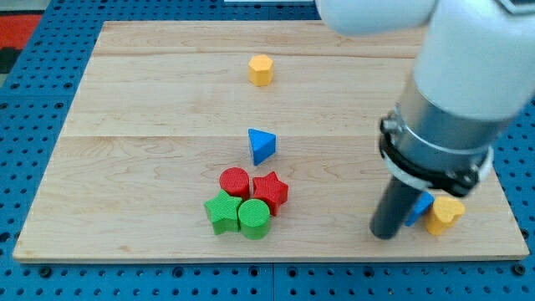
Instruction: Slide the blue triangle closer to the blue cube
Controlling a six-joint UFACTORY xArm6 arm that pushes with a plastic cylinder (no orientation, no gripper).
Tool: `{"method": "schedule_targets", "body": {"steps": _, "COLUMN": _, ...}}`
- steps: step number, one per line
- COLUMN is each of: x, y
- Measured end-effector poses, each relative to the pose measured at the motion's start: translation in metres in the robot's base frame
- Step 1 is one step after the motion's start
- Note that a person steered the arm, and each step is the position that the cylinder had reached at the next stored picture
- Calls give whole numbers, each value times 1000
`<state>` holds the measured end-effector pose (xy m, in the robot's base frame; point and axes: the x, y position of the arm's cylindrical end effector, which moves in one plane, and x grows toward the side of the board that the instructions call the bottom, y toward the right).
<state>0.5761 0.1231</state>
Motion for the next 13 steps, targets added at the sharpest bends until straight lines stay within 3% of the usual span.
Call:
{"method": "schedule_targets", "body": {"steps": 4, "x": -150, "y": -99}}
{"method": "schedule_targets", "body": {"steps": 5, "x": -164, "y": -147}}
{"method": "schedule_targets", "body": {"steps": 7, "x": -114, "y": -188}}
{"method": "schedule_targets", "body": {"steps": 11, "x": -120, "y": -62}}
{"method": "schedule_targets", "body": {"steps": 13, "x": -142, "y": -37}}
